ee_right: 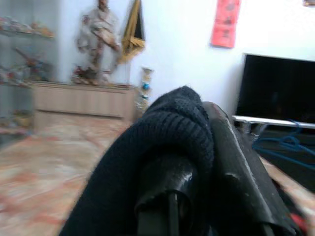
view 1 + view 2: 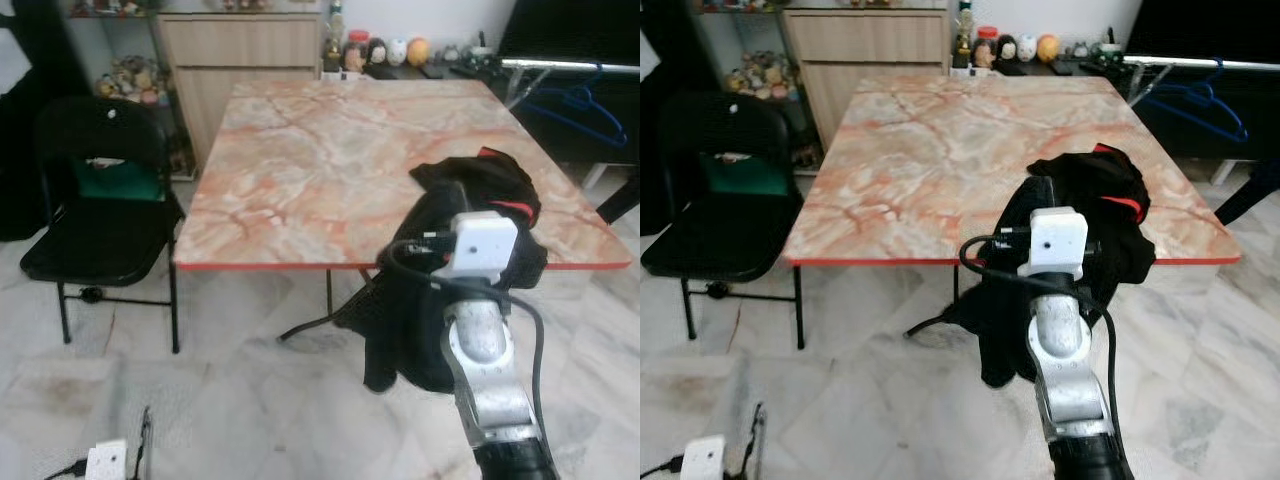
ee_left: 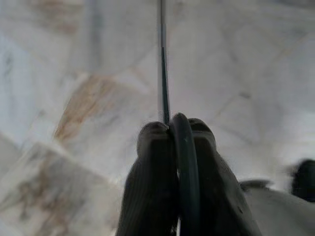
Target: Hang hanger
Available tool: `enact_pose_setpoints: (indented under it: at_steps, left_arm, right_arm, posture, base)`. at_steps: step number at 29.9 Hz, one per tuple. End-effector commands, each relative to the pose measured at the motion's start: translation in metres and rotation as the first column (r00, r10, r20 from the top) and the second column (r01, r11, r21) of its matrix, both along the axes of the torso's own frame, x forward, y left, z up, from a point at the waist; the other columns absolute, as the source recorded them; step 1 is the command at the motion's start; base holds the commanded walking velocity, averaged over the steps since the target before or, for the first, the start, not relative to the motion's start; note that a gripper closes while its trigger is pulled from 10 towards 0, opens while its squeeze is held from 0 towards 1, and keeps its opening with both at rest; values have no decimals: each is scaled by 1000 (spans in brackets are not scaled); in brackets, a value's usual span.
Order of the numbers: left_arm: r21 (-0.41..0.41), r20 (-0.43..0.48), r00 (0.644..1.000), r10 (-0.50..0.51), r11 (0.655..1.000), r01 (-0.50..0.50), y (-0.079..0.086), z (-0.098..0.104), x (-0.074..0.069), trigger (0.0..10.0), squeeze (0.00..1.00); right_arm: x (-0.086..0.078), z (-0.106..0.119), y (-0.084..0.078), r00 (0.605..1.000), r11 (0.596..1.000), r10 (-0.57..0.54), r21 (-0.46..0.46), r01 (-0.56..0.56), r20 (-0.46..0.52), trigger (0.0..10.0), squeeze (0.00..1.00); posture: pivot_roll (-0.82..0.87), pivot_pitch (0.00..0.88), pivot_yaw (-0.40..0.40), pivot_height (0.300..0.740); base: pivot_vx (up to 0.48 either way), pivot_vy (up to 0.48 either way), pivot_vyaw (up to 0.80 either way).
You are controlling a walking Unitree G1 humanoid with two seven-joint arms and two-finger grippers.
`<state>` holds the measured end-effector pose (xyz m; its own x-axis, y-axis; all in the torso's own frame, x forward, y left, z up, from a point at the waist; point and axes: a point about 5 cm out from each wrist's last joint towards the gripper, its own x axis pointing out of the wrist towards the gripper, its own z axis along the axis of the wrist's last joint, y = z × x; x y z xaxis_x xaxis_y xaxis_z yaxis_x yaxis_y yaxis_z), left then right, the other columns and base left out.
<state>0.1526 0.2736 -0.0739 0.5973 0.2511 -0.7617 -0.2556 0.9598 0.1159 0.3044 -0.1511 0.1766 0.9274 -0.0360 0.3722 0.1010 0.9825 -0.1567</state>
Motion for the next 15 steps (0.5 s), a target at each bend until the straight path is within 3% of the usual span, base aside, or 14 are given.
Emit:
enact_pose_setpoints:
  at_steps: [1, 9, 12, 15]
  left_arm:
    - [8, -54, 998, 34, 999, -33, 8, -4, -17, 10000, 0]
    - [2, -98, 994, 49, 999, -49, 8, -9, -28, 10000, 0]
    - [-2, -117, 991, 58, 998, -59, 7, -11, -34, 10000, 0]
    - [-6, -94, 994, 49, 999, -50, 5, -10, -28, 10000, 0]
  right_arm:
    - [3, 14, 0, 999, 1000, -4, 5, 4, 41, 10000, 0]
    - [13, 53, 2, 990, 1000, 21, -7, -21, 140, 10000, 0]
    - [21, 78, 5, 977, 998, 56, -14, -54, 203, 10000, 0]
    - [30, 96, 8, 967, 997, 81, -33, -75, 242, 10000, 0]
  posture:
    - [18, 0, -13, 740]
    - [10, 0, -16, 740]
    - [11, 0, -20, 740]
    - [12, 0, -22, 740]
  base:
    - [416, 0, 0]
    - [418, 0, 0]
    - [417, 0, 0]
    - [416, 0, 0]
